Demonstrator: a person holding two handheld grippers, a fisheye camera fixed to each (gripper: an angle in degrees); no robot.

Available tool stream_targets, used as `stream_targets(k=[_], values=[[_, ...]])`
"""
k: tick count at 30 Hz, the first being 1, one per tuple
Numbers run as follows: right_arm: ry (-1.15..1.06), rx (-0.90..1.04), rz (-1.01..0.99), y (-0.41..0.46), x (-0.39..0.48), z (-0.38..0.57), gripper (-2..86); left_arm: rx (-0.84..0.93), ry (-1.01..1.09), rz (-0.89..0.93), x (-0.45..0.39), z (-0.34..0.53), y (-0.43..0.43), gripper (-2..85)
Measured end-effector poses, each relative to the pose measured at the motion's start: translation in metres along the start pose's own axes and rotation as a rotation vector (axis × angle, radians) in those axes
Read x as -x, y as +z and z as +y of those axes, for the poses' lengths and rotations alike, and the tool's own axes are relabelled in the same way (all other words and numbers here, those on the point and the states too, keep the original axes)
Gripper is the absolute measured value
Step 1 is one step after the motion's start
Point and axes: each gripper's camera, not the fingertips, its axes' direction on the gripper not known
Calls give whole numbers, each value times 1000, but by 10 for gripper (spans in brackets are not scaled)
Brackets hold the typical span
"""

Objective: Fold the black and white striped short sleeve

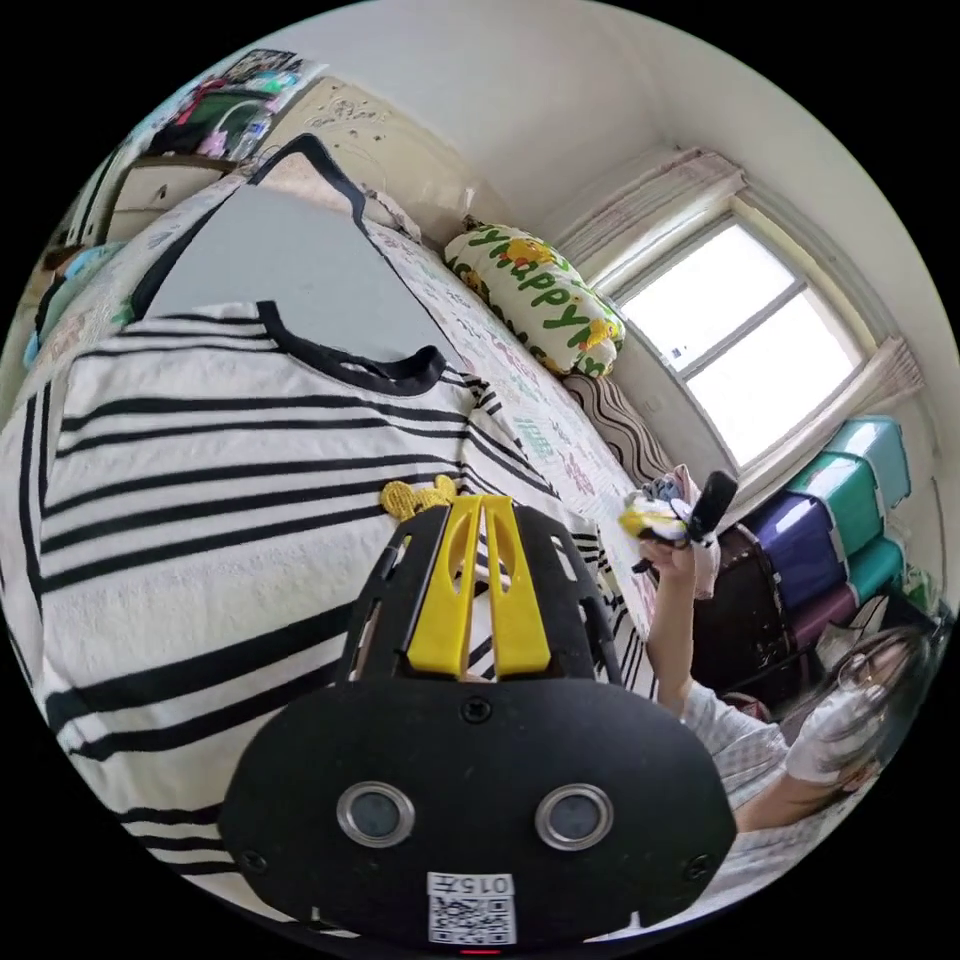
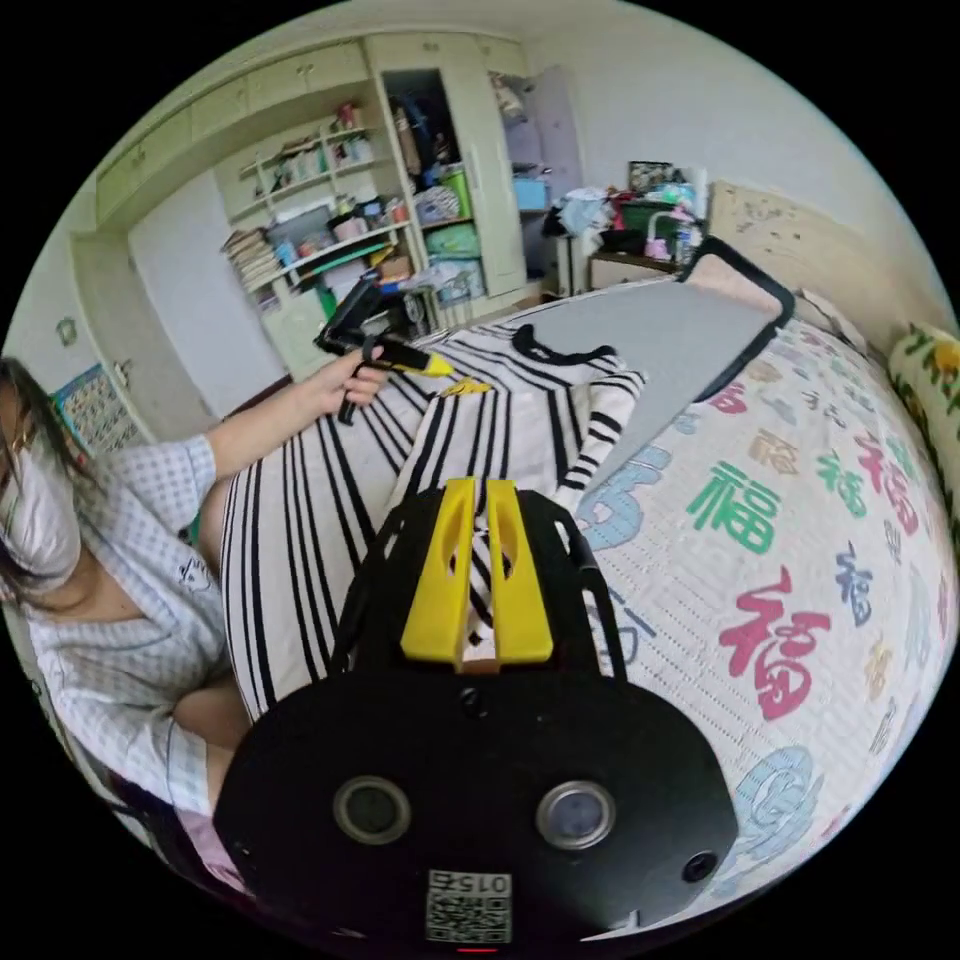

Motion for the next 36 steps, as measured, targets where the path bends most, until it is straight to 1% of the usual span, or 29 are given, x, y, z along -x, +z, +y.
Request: stream_targets(k=[1, 2, 4, 5, 8, 9, 11, 13, 15, 17, 20, 22, 25, 27, 29, 32, 36], values=[[89, -69, 32, -8, -16, 7, 30, 1, 50, -42, -12, -5, 0, 29], [161, -98, 39, -11, -30, 12, 32, -12, 104, -92, -26, -13, 1, 49], [216, -73, 16, -8, -45, 16, 49, -26, 167, -173, -46, -29, 10, 76], [226, -44, 5, -4, -50, 15, 62, 1, 180, -204, -56, -44, 23, 93], [213, 10, 19, 7, -52, 11, 78, 101, 175, -222, -68, -80, 71, 103], [210, 23, 23, 9, -52, 10, 79, 110, 162, -221, -69, -85, 81, 104], [205, 63, 36, 16, -53, 6, 78, 137, 109, -156, -71, -101, 119, 101], [215, 65, 26, 18, -57, 6, 72, 144, 78, -128, -73, -108, 143, 102], [227, 61, 2, 17, -61, 6, 60, 163, 66, -176, -77, -114, 166, 103], [232, 63, -17, 16, -66, 8, 48, 226, 94, -300, -88, -119, 194, 101], [227, 80, -25, 16, -70, 8, 48, 285, 159, -429, -106, -120, 222, 89], [215, 82, -39, 17, -70, 9, 60, 312, 187, -463, -114, -119, 236, 83], [203, 119, -48, 20, -69, 7, 63, 321, 197, -504, -122, -118, 253, 74], [196, 140, -36, 22, -68, 7, 39, 315, 205, -516, -126, -116, 260, 48], [194, 155, 10, 21, -68, 8, 7, 261, 231, -486, -133, -113, 263, 6], [220, 136, 29, 12, -72, 13, -3, 195, 263, -458, -141, -112, 265, -2], [252, 142, 43, 8, -77, 18, -2, 237, 244, -481, -138, -111, 272, 10]])
